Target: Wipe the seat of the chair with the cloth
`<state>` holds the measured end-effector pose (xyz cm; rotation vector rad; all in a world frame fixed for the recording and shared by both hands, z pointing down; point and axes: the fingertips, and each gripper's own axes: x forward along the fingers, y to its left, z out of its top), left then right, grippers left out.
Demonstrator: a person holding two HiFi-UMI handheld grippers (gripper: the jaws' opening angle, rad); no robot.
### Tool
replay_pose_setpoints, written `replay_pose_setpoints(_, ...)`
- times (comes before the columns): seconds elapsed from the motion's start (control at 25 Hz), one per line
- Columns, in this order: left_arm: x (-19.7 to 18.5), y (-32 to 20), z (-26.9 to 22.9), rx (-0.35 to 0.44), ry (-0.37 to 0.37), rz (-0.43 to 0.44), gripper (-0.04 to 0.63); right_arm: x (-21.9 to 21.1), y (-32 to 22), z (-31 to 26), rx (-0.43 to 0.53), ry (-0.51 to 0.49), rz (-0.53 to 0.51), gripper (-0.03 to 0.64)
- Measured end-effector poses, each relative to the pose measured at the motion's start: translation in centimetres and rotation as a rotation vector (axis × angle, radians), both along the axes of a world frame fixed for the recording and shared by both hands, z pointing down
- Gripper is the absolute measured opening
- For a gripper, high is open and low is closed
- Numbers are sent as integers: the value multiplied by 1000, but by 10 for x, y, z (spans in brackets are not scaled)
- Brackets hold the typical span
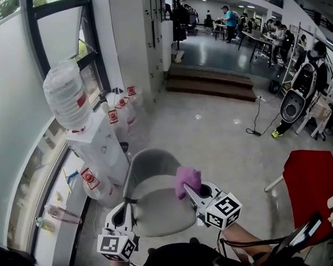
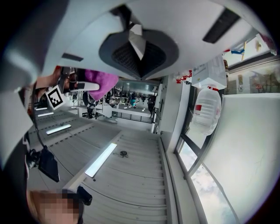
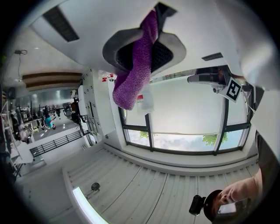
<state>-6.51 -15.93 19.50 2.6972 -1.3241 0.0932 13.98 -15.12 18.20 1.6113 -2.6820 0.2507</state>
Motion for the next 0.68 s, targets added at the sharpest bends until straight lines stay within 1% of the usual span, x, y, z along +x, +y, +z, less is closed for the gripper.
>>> replay_pose_setpoints(0.08, 1, 1, 1, 1, -7, 4, -3, 2, 1, -2, 6, -1, 4, 35)
replay_pose_setpoints(0.24, -6, 3, 0, 15, 2, -17, -3, 1, 0, 0, 8, -6, 1, 35)
replay_pose_setpoints(0.52, -15, 1, -2, 15, 6, -40, -3, 0, 1, -2, 11, -11, 5, 35)
replay_pose_setpoints(0.68, -15, -1, 1, 11, -14, -39, -3, 2, -1, -4, 11, -16, 14, 35)
